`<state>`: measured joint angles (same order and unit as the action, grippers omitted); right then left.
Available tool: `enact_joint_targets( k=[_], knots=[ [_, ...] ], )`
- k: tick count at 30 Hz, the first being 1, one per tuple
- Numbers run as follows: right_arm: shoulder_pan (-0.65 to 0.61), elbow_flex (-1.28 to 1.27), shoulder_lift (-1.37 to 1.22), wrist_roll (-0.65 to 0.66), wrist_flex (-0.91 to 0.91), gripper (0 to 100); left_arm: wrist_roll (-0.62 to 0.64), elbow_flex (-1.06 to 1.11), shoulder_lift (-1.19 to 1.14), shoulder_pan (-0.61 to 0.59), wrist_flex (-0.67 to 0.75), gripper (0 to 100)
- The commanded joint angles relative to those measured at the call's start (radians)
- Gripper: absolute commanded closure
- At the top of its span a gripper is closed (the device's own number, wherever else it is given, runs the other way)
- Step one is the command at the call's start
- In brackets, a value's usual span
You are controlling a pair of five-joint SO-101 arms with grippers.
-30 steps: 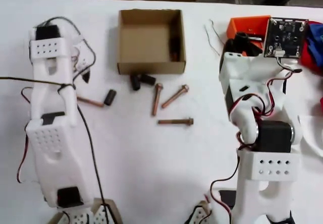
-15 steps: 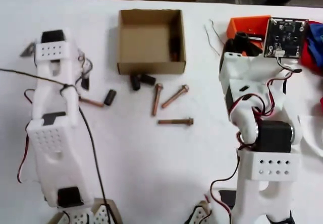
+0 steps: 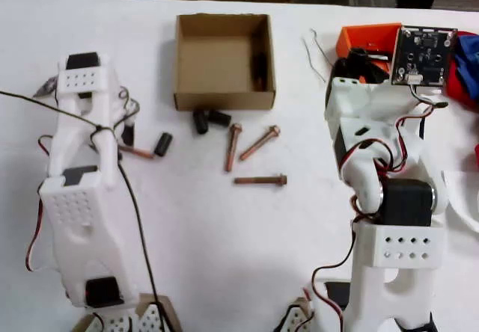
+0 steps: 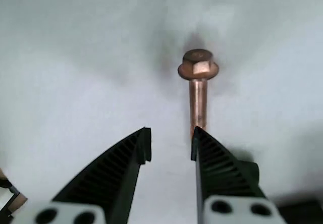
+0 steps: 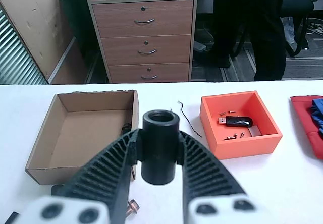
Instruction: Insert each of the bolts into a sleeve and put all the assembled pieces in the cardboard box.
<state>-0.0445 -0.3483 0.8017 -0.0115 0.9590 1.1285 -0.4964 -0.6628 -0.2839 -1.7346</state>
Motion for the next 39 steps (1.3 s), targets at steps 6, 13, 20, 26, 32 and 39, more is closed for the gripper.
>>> enact_joint_targets(
  k=[6,13,20,26,32,39],
  knots=[
    [-0.008,0.012,0.033,-0.005,-0.022,97.5,0.003,-0.031,0.058,-0.031,0.057,84],
    [-0.008,0.012,0.036,-0.003,-0.021,97.5,0.003,0.051,0.058,-0.031,0.129,84],
    [-0.007,0.012,0.036,-0.003,-0.021,97.5,0.003,0.073,0.060,-0.048,0.172,84],
    [-0.007,0.012,0.036,-0.003,-0.019,97.5,0.009,0.071,0.005,-0.046,0.193,84],
    [-0.004,0.012,0.038,-0.003,-0.021,97.5,0.009,0.067,-0.095,-0.052,0.195,84],
    [-0.004,0.014,0.038,-0.003,-0.021,97.5,-0.031,0.067,-0.132,-0.052,0.183,84]
  ],
)
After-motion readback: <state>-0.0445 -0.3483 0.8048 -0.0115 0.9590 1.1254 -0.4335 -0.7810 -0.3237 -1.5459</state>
